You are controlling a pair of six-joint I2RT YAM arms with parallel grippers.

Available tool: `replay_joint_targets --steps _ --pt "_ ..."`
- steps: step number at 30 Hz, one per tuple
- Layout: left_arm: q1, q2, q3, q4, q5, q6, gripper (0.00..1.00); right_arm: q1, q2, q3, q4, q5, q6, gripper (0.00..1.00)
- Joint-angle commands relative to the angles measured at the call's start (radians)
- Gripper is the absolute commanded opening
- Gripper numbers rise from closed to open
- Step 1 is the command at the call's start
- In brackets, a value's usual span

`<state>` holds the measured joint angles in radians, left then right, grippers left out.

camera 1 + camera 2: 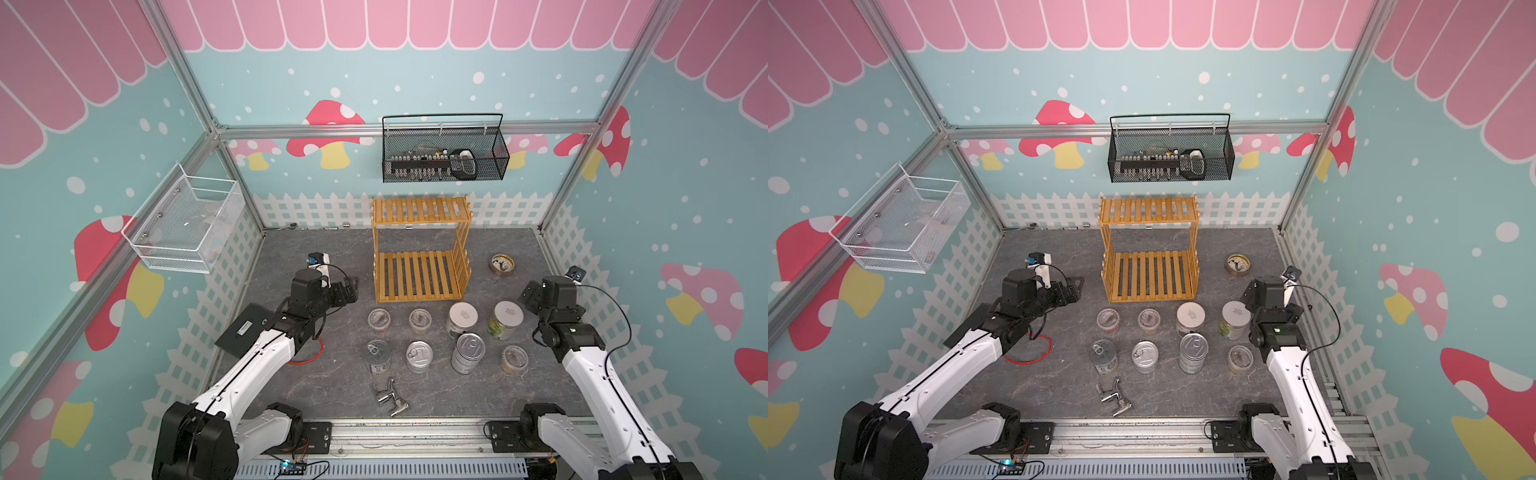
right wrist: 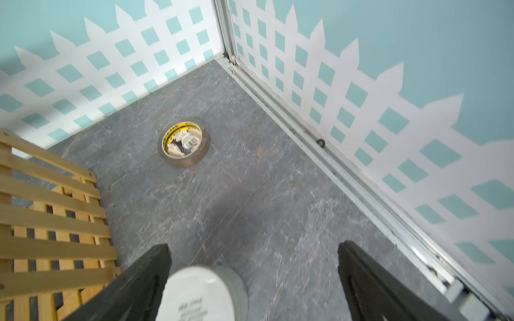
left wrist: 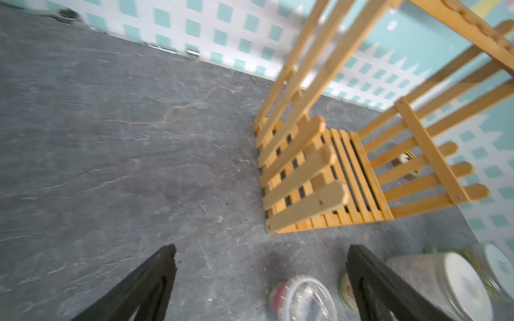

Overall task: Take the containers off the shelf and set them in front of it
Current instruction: Reset both arms

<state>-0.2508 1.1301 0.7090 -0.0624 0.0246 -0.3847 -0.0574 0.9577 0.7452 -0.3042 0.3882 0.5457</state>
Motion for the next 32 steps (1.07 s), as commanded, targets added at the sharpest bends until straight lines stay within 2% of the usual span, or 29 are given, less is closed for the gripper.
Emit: replay_joint_targets --steps 1,5,7,11,15,23,32 --pt "0.033 -0.017 -0.073 0.154 -0.14 0.046 0.99 -0.088 0.079 -0.028 0.249 -0.206 -0.181 0.98" --pt "0.107 -0.008 -0.173 0.331 -0.151 0.087 0.99 -0.158 0.213 -0.054 0.422 -0.275 -0.206 0.99" --pt "0.13 0.006 -0.216 0.408 -0.193 0.111 0.99 -0.181 0.282 -0.073 0.518 -0.296 -0.24 0.99" --pt "0.172 0.041 -0.308 0.599 -0.2 0.178 0.99 -0.184 0.384 -0.157 0.757 -0.32 -0.305 0.99" --pt "0.177 0.103 -0.359 0.736 -0.209 0.232 0.99 -0.195 0.461 -0.22 0.952 -0.354 -0.358 0.99" --pt "0.189 0.209 -0.35 0.839 -0.19 0.265 0.99 -0.21 0.492 -0.187 0.977 -0.396 -0.366 0.99" --pt "0.209 0.241 -0.363 0.899 -0.125 0.267 0.99 -0.21 0.521 -0.177 1.021 -0.426 -0.368 0.99"
